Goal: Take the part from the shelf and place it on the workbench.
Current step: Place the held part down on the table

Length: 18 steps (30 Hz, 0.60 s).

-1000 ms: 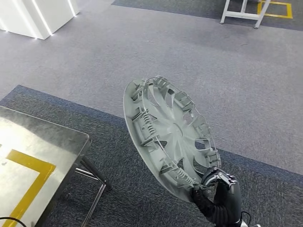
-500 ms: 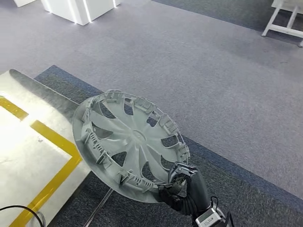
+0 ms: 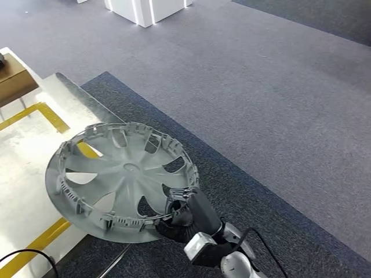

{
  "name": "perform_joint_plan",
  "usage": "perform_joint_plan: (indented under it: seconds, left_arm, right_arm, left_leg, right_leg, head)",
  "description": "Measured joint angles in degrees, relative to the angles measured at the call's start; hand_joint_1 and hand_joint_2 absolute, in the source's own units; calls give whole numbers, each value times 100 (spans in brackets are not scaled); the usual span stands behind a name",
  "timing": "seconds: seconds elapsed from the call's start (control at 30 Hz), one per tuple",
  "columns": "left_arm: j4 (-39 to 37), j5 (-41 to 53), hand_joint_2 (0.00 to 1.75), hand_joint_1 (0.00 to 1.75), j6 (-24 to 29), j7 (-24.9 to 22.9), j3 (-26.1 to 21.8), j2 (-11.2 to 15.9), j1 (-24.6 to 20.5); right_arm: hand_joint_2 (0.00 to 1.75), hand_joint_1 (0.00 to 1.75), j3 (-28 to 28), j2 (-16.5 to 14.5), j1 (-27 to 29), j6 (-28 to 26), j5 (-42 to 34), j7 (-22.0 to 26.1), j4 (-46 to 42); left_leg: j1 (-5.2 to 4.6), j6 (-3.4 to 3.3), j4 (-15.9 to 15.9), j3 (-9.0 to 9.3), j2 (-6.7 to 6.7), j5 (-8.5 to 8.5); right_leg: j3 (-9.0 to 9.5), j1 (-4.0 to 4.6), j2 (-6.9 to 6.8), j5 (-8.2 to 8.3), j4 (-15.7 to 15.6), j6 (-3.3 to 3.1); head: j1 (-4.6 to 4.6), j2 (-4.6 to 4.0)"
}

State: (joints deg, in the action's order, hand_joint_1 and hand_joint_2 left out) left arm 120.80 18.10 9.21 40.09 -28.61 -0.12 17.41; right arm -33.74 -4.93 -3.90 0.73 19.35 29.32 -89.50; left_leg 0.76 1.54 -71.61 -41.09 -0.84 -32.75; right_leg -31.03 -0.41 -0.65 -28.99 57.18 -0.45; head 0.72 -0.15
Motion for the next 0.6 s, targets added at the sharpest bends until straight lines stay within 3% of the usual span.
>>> perform_joint_plan:
  seconds: [0.03, 0.07, 0.13, 0.17, 0.23, 0.27, 0.33, 0.47, 0.53, 0.57, 0.6]
  left_arm:
    - [-51, 24, 0, 0, 1, 0, 100, 33, -11]
    - [-95, 44, 0, 0, 2, 0, 187, 65, -22]
    - [-161, 68, 0, 0, 3, 0, 318, 126, -53]
    - [-187, 65, 0, 0, 2, 0, 372, 154, -75]
    - [-226, 42, 0, 0, -8, 0, 473, 204, -124]
    - [-245, 32, 0, 0, -15, 0, 524, 229, -149]
    - [-277, 37, 0, 0, -29, 0, 624, 272, -201]
    - [-312, 52, 0, 0, -53, 2, 757, 310, -318]
    - [-319, 52, 0, 0, -62, 2, 770, 316, -336]
    - [-340, 53, 0, 0, -83, 2, 815, 325, -371]
    - [-384, 69, 0, 0, -109, 2, 919, 344, -432]
  right_arm:
    - [175, 175, -113, -18, -96, -21, 67, -54, 101]
    - [175, 175, -221, -39, -179, -46, 135, -106, 199]
    - [175, 175, -410, -94, -320, -94, 248, -177, 381]
    - [175, 175, -487, -119, -382, -125, 293, -201, 458]
    - [175, 175, -632, -160, -523, -214, 407, -279, 601]
    - [175, 175, -713, -187, -610, -265, 481, -340, 689]
    - [175, 175, -872, -262, -806, -348, 621, -469, 898]
    - [175, 175, -1048, -370, -1032, -408, 736, -567, 1178]
    - [175, 175, -1065, -377, -1048, -413, 741, -574, 1205]
    - [175, 175, -1109, -395, -1085, -426, 747, -600, 1285]
    - [175, 175, -1187, -446, -1172, -436, 730, -685, 1491]
  left_leg:
    - [8, 11, -212, -114, 19, -30]
    - [12, 16, -205, -121, 29, 50]
    - [8, -1, 434, 182, 149, 452]
    - [-26, -26, 826, 379, 309, 601]
    - [-91, -107, 1301, 597, 542, 721]
    - [-120, -145, 1338, 603, 559, 693]
    - [-101, -212, 1369, 597, 418, 703]
    - [-47, -288, 1409, 643, 257, 716]
    - [-46, -297, 1408, 641, 238, 718]
    - [-45, -308, 1407, 639, 184, 719]
    - [-43, -321, 1401, 638, 52, 718]
  right_leg:
    - [7, 6, -88, -13, 1, -6]
    - [18, 12, -172, -28, 2, -7]
    - [64, 23, -324, -66, 2, 6]
    - [88, 42, -391, -89, 1, 23]
    - [115, 87, -508, -128, 2, 68]
    - [123, 107, -570, -142, -3, 91]
    - [148, 113, -654, -190, -4, 147]
    - [70, 83, -294, -366, 224, 217]
    - [23, 79, -240, -410, 321, 218]
    - [-151, 73, -159, -537, 648, 222]
    - [-381, 67, -69, -559, 969, 218]
  head:
    - [8, 0]
    - [17, 0]
    - [33, 0]
    - [43, 0]
    - [50, 0]
    - [48, 0]
    - [38, 0]
    - [4, 0]
    - [-3, 0]
    - [-20, 0]
    - [-40, 0]
